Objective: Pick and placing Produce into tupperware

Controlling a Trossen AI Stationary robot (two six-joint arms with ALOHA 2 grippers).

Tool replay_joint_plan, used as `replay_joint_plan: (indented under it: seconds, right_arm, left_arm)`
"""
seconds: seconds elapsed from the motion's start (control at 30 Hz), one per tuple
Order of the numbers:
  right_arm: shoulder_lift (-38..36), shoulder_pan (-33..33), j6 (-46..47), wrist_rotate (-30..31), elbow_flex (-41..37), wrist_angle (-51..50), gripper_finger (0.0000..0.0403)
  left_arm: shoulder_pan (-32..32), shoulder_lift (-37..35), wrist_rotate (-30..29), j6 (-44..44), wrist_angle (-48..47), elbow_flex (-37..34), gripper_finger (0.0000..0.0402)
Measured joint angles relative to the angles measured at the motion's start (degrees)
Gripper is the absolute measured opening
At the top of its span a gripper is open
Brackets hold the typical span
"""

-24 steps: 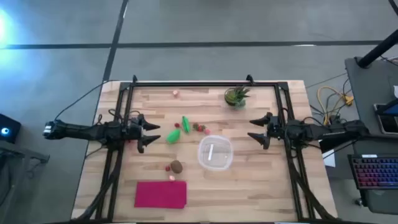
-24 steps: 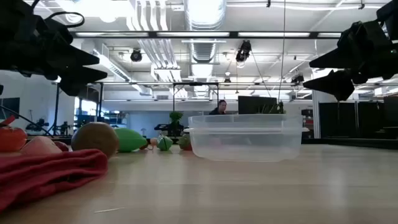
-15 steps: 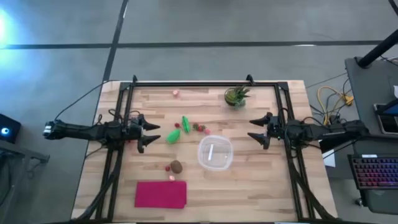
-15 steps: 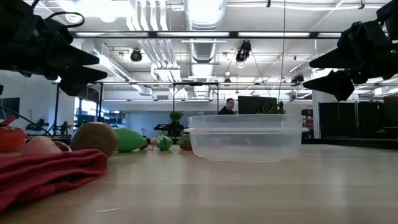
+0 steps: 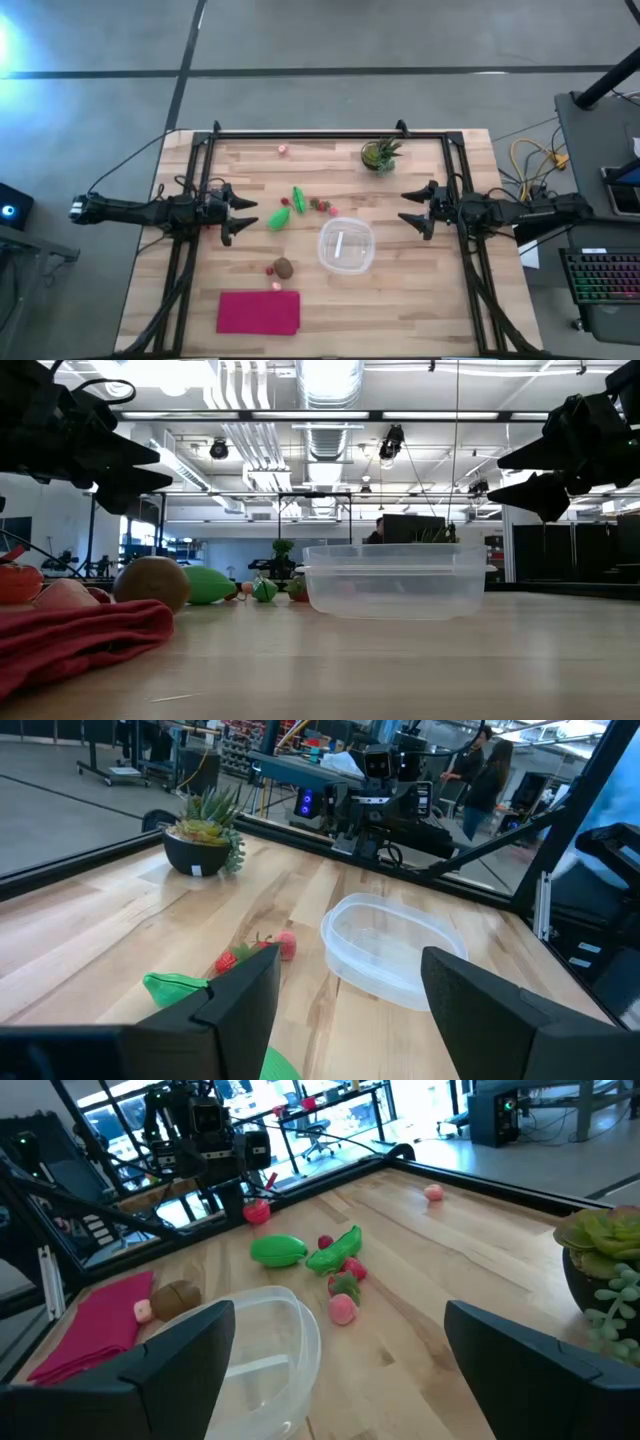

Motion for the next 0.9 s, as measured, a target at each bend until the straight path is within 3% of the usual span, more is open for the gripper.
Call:
replay_joint_plan:
  seconds: [0.9]
  right_arm:
    - [0.01,0.0,0.43,0.03,-0.07,0.9,0.0352]
  left_arm:
    - [-0.02,0.0,0.0,0.02,0.01,0.0,0.023]
